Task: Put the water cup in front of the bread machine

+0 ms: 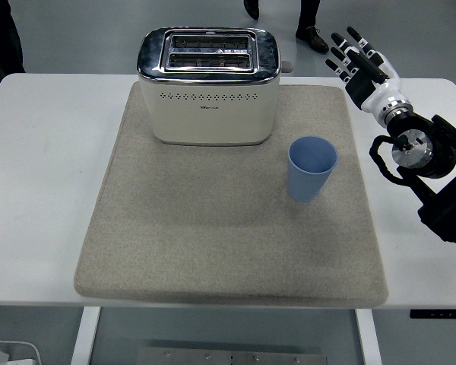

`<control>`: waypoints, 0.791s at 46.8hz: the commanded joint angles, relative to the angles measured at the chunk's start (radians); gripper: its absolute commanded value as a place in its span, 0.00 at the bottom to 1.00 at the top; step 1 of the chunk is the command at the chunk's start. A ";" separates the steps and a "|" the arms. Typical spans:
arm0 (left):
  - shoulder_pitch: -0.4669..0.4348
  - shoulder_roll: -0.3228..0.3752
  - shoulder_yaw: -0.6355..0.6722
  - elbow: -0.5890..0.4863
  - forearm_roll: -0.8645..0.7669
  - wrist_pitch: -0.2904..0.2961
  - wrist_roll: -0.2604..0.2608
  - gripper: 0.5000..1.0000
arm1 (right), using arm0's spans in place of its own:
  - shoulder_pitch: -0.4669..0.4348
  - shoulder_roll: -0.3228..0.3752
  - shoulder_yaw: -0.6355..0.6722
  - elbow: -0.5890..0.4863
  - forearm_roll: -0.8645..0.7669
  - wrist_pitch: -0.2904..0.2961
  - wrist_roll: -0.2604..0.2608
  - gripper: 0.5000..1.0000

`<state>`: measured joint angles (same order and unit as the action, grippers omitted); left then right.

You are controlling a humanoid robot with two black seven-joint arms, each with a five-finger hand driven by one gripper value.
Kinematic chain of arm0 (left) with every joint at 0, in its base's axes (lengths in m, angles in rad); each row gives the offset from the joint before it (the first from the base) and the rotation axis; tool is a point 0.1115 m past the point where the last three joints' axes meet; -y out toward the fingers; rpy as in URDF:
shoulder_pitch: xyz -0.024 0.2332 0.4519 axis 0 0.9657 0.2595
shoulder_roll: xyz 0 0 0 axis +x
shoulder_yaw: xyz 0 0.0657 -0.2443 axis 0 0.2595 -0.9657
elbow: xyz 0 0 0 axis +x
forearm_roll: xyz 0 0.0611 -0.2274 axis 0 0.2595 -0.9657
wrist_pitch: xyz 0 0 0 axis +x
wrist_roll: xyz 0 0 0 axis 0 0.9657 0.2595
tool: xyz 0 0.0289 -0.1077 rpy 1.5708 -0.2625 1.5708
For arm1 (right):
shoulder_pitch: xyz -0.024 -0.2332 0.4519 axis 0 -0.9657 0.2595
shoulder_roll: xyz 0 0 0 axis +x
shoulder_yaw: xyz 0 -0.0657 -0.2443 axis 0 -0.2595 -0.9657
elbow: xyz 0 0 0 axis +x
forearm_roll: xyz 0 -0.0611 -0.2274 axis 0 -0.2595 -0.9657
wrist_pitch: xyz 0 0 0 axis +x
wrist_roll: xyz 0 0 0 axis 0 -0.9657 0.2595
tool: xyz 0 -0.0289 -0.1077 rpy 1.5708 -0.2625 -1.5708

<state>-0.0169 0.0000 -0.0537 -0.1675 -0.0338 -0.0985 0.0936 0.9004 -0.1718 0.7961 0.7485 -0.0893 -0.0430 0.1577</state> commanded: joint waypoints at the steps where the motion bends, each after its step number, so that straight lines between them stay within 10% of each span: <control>1: 0.000 0.000 0.000 -0.001 0.000 -0.009 0.000 1.00 | 0.000 0.000 0.000 0.000 0.000 0.000 0.000 0.85; 37: -0.003 0.000 -0.003 0.014 -0.002 0.002 0.000 1.00 | -0.006 -0.029 -0.005 -0.001 -0.003 0.094 -0.001 0.85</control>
<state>-0.0198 0.0000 -0.0571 -0.1524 -0.0353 -0.0966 0.0936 0.8963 -0.1875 0.7914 0.7495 -0.0905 0.0392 0.1564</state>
